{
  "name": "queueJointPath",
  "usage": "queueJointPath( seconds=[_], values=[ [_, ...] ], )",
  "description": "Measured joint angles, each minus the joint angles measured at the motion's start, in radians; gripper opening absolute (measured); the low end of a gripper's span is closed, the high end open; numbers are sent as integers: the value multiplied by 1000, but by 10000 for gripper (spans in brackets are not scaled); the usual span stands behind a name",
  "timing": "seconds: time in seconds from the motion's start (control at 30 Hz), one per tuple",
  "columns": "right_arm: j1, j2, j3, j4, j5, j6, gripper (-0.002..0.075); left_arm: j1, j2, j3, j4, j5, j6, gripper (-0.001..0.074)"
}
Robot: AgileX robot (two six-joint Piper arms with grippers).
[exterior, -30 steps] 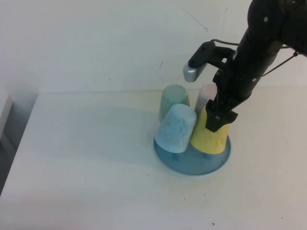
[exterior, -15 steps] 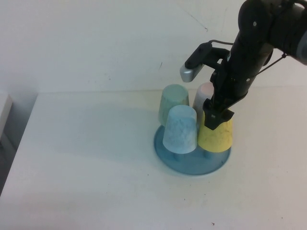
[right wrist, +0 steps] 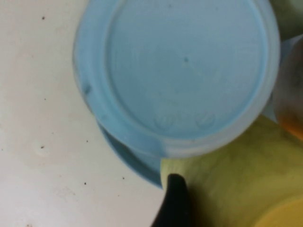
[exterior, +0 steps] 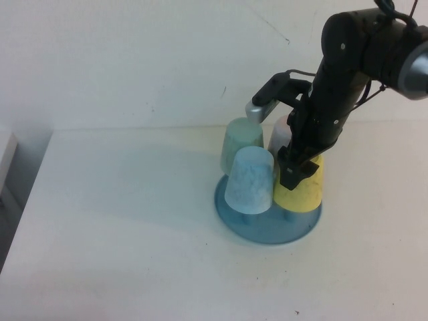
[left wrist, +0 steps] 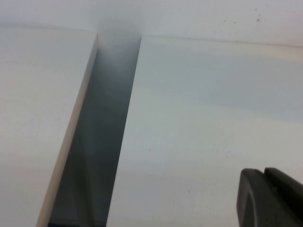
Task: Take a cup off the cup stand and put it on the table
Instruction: Pick up the cup from the rack
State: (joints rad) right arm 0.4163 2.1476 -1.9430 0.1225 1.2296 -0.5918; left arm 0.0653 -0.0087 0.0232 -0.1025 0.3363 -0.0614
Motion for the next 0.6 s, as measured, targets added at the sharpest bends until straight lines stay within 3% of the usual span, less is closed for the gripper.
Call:
queueJointPath(
  seconds=[0.3,0.6],
  values=[
    [0,-24,-2,0,-2,44,585,0,0,0,0,0,2,-3],
    [0,-311,43,3,4,109,585,0,0,0,0,0,2,-3]
  ],
)
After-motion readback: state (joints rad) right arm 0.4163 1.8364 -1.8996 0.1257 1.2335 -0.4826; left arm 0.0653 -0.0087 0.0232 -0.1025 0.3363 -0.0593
